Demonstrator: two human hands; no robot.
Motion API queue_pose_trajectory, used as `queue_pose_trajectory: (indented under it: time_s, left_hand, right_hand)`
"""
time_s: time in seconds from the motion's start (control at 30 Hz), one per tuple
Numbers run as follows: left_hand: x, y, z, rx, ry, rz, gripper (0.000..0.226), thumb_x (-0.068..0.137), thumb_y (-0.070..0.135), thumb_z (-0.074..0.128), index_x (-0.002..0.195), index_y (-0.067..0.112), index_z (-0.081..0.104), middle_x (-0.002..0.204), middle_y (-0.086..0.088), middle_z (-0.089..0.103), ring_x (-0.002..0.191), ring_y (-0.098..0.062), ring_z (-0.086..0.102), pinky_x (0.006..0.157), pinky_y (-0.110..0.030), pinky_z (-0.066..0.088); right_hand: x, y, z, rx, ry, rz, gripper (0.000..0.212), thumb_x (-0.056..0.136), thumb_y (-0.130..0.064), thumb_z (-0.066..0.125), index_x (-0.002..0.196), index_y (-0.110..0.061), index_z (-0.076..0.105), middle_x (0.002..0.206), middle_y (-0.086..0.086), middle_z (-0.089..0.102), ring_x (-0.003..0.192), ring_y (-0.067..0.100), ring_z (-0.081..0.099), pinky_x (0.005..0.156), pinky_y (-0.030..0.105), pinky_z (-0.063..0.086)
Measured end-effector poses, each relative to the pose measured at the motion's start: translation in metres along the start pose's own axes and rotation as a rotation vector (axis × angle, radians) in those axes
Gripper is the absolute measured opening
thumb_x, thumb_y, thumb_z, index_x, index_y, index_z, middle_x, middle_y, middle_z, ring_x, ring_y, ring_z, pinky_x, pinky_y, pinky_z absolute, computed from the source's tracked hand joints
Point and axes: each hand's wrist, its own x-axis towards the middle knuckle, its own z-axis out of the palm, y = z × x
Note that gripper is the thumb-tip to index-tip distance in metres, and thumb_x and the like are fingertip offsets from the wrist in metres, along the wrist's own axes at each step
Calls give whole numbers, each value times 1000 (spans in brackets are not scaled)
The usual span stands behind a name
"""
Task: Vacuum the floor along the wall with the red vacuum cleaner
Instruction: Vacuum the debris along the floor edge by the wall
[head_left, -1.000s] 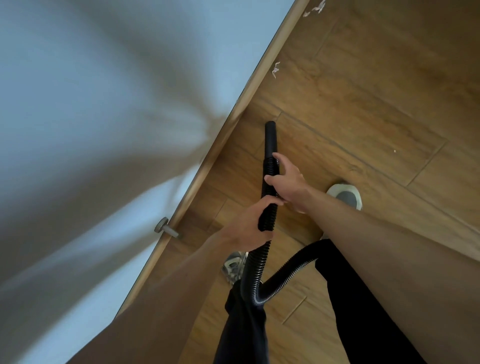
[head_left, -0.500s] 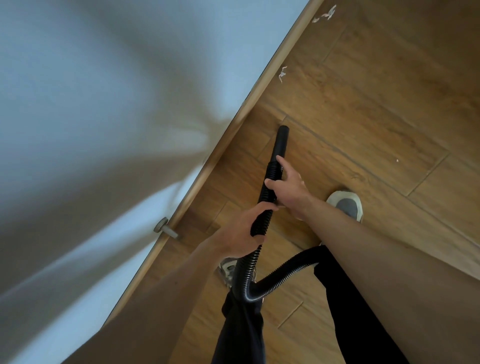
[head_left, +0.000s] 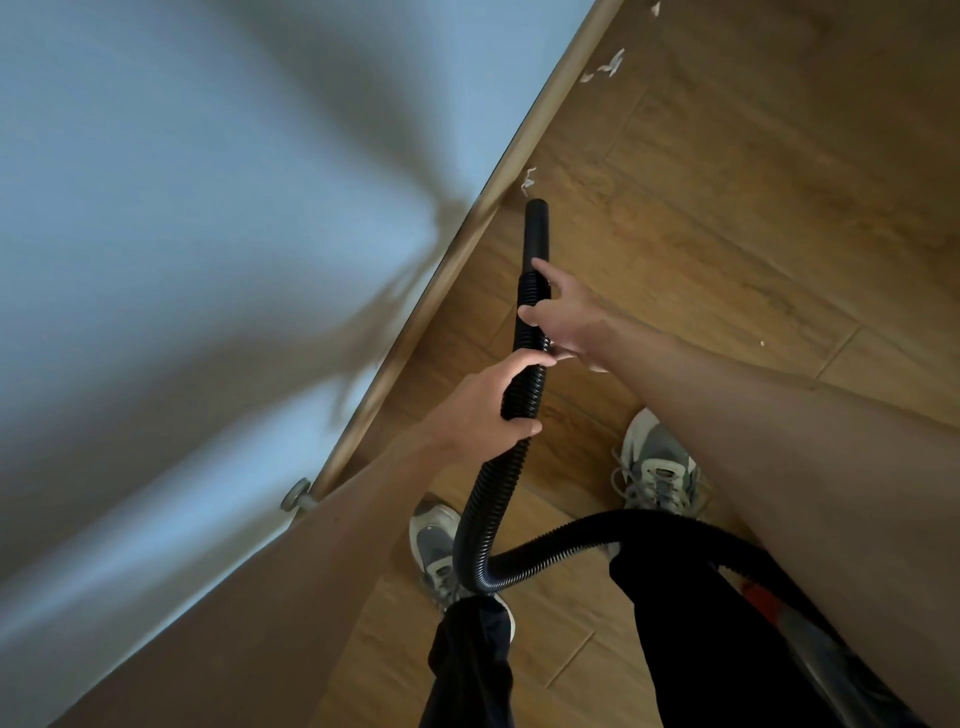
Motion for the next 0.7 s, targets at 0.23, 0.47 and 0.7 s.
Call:
queue_pose_trajectory:
  time_s: [0.23, 0.47, 0.7]
  left_hand:
    - [6, 12, 1, -20, 2, -8, 62, 87, 16, 71, 135, 40, 40, 109, 5, 61, 93, -3, 64, 75, -20, 53]
    - [-3, 9, -7, 11, 25, -45, 64, 86, 19, 72, 134, 43, 38, 118, 8, 60, 101, 0, 60, 83, -26, 54]
    - [26, 33, -1, -6, -20, -33, 63, 87, 16, 72, 134, 40, 40, 113, -2, 61, 93, -11, 65, 80, -28, 57]
  right_hand:
    - [2, -11, -8, -38, -42, 18, 72, 96, -3, 55, 152, -43, 30, 116, 6, 54, 91, 25, 65, 54, 32, 58]
    - [3, -19, 4, -70, -115, 38, 74, 95, 0, 52, 152, -42, 29, 121, 9, 53, 91, 27, 65, 47, 28, 55]
    - [11, -22, -28, -120, -31, 11, 72, 95, -5, 51, 150, -46, 30, 101, -1, 57, 92, 27, 66, 78, 48, 61]
